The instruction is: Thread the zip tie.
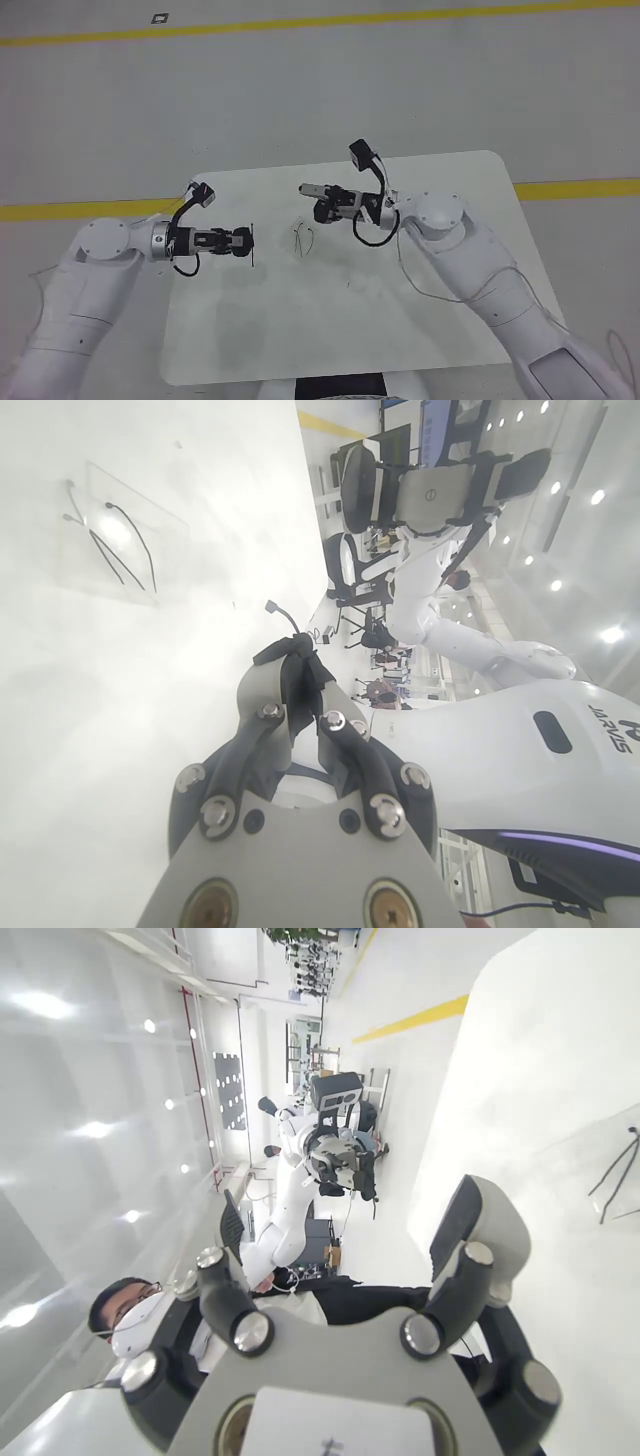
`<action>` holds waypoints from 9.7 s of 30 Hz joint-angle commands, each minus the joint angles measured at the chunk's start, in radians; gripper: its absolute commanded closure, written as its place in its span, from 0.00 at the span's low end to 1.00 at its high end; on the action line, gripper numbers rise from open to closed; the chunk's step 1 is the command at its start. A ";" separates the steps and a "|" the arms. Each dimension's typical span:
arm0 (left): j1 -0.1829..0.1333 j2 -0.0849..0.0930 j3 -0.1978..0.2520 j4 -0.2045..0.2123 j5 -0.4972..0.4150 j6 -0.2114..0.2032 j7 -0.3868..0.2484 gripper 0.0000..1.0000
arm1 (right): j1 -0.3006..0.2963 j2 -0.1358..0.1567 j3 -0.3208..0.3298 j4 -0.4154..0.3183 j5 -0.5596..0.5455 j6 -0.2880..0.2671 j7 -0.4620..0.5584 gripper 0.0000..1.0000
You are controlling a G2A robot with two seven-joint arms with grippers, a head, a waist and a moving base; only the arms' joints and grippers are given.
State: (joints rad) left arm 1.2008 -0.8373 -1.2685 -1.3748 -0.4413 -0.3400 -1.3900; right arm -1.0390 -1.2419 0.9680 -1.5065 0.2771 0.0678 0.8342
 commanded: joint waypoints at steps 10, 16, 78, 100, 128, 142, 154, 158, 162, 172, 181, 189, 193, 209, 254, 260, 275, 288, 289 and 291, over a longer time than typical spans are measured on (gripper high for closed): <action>-0.070 0.112 0.164 -0.029 -0.134 0.000 0.000 1.00 | 0.060 -0.024 -0.077 0.059 -0.014 -0.006 -0.012 0.00; -0.084 0.127 0.185 -0.046 -0.138 0.000 0.000 1.00 | 0.060 -0.024 -0.077 0.059 -0.014 -0.006 -0.012 0.00; -0.192 0.023 0.264 -0.030 -0.353 0.000 0.000 1.00 | 0.159 -0.071 -0.067 0.262 0.300 -0.088 0.251 0.47; -0.192 0.023 0.264 -0.030 -0.353 0.000 0.000 1.00 | 0.221 -0.091 -0.121 0.318 0.286 -0.024 0.329 0.69; -0.192 0.023 0.264 -0.030 -0.353 0.000 0.000 1.00 | 0.244 -0.102 -0.126 0.312 0.274 -0.035 0.356 0.82; -0.192 0.023 0.264 -0.030 -0.353 0.000 0.000 1.00 | 0.247 -0.107 -0.142 0.326 0.252 -0.024 0.355 0.78; -0.192 0.023 0.264 -0.030 -0.353 0.000 0.000 1.00 | 0.259 -0.118 -0.151 0.346 0.275 -0.036 0.364 1.00; -0.192 0.023 0.264 -0.030 -0.353 0.000 0.000 1.00 | 0.262 -0.120 -0.151 0.348 0.277 -0.038 0.364 1.00; -0.192 0.023 0.264 -0.030 -0.353 0.000 0.000 1.00 | 0.262 -0.121 -0.150 0.349 0.280 -0.040 0.363 1.00; -0.192 0.023 0.264 -0.030 -0.353 0.000 0.000 1.00 | 0.266 -0.124 -0.146 0.359 0.283 -0.038 0.369 1.00; -0.192 0.023 0.264 -0.030 -0.353 0.000 0.000 0.00 | 0.268 -0.127 -0.145 0.366 0.280 -0.039 0.368 1.00; -0.192 0.023 0.264 -0.030 -0.353 0.000 0.000 0.00 | 0.265 -0.128 -0.132 0.375 0.288 -0.050 0.354 1.00; -0.192 0.023 0.264 -0.030 -0.353 0.000 0.000 0.00 | 0.254 -0.125 -0.109 0.382 0.302 -0.059 0.325 1.00; -0.158 0.016 0.241 -0.066 -0.407 0.000 0.082 0.00 | 0.206 -0.120 -0.067 0.352 0.332 -0.086 0.220 1.00; 0.178 -0.188 -0.018 -0.138 -0.272 0.000 0.523 0.00 | -0.098 -0.118 0.005 0.051 0.257 -0.054 -0.382 1.00; 0.179 -0.188 -0.013 -0.133 -0.244 0.011 0.543 0.00 | -0.102 -0.118 0.003 0.046 0.251 -0.054 -0.386 1.00; 0.176 -0.209 0.035 -0.143 -0.236 0.000 0.583 0.00 | -0.158 -0.126 -0.025 -0.010 0.185 -0.005 -0.486 1.00; 0.183 -0.210 0.034 -0.148 -0.224 0.010 0.611 0.00 | -0.175 -0.125 -0.024 -0.028 0.135 0.015 -0.513 1.00; 0.184 -0.210 0.033 -0.148 -0.223 0.010 0.610 0.00 | -0.176 -0.125 -0.022 -0.030 0.130 0.019 -0.516 1.00; 0.185 -0.210 0.032 -0.146 -0.220 0.011 0.609 0.00 | -0.180 -0.125 -0.020 -0.038 0.116 0.027 -0.523 1.00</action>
State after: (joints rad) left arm 1.3851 -1.0473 -1.2361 -1.5221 -0.6631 -0.3292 -0.7801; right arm -1.2173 -1.3667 0.9468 -1.5409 0.4009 0.0904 0.3139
